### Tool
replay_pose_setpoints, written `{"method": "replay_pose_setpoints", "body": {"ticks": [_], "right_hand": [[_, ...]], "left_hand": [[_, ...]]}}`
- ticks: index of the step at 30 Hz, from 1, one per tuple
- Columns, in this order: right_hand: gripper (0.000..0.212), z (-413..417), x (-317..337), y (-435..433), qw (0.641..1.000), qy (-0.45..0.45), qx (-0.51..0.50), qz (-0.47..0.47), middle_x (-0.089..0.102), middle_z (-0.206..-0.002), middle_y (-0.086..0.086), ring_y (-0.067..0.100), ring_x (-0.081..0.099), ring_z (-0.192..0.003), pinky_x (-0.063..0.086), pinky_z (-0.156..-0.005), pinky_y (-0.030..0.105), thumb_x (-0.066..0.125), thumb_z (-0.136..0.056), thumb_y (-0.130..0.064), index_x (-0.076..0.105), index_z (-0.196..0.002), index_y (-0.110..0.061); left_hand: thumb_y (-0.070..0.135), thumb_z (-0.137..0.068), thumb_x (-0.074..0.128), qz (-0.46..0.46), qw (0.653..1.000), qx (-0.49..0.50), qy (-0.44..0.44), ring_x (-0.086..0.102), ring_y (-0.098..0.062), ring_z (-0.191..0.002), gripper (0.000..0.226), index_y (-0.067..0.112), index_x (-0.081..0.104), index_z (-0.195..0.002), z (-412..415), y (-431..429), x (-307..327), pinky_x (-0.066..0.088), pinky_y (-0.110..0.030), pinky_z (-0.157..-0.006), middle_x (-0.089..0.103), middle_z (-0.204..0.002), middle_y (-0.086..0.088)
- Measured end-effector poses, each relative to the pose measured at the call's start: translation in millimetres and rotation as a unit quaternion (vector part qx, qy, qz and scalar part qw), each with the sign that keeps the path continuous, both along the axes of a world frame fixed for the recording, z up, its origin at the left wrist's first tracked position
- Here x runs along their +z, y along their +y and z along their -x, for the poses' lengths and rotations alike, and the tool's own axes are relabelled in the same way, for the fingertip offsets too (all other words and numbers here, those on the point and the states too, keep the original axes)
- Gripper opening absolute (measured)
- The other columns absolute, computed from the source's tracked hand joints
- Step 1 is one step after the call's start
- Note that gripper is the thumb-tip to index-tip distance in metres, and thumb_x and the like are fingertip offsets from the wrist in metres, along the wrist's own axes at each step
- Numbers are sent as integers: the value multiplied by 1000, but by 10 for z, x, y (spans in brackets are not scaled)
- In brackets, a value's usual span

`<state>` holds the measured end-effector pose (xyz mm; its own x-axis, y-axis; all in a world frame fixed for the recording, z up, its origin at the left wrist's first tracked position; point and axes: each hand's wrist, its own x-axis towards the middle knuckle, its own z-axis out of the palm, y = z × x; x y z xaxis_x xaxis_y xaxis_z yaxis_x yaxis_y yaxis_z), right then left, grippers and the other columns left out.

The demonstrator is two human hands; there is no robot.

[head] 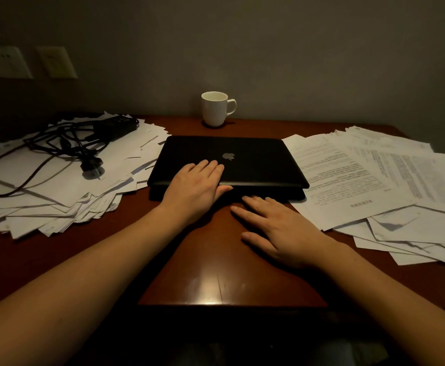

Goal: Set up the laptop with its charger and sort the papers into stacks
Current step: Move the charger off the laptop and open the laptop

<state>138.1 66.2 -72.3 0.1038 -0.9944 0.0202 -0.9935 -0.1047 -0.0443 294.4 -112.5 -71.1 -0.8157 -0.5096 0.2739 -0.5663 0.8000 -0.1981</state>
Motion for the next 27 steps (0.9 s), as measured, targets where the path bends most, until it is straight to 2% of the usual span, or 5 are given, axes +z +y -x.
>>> {"method": "replay_pose_setpoints", "body": {"ticks": [5, 12, 20, 23, 27], "right_hand": [[60, -17, 14, 6, 1000, -1, -8, -15, 4, -167, -4, 13, 0, -153, -10, -117, 24, 21, -100, -60, 11, -157, -42], [59, -58, 48, -19, 999, -34, -27, -10, 11, -166, -5, 11, 5, -152, -7, -116, 21, 26, -101, -59, 18, -156, -40], [56, -102, 35, -3, 997, -58, -41, -13, 6, -166, -7, 10, 0, -152, -5, -118, 22, 27, -103, -53, 18, -157, -38], [57, -105, 12, -8, 997, -62, -47, -9, 3, -166, -8, 8, -3, -152, -6, -117, 21, 28, -103, -54, 17, -157, -38], [58, -118, 9, -27, 997, -56, -52, -3, 4, -166, -8, 7, -3, -152, -8, -117, 21, 29, -102, -55, 16, -157, -38]], "left_hand": [[54, -102, 14, 16, 999, -11, 32, 50, -27, -137, 71, 11, 50, -145, -2, -11, -24, 40, -42, -109, 53, -148, -11], [51, -102, 24, 53, 994, -23, 95, 65, -26, -118, 62, 12, 65, -129, 18, -29, 59, 51, -42, -90, 68, -128, -9], [51, -103, 26, 50, 985, -14, 162, 70, -23, -101, 58, 17, 70, -119, 91, -79, 290, 50, -41, -80, 74, -112, -2], [54, -102, 25, 55, 981, 5, 185, 70, -25, -90, 57, 23, 71, -113, 159, -159, 448, 45, -40, -75, 75, -100, 0], [62, -100, 23, 54, 973, 58, 215, 64, -21, -94, 59, 29, 71, -110, 282, -273, 742, 37, -39, -80, 73, -99, 4]]}}
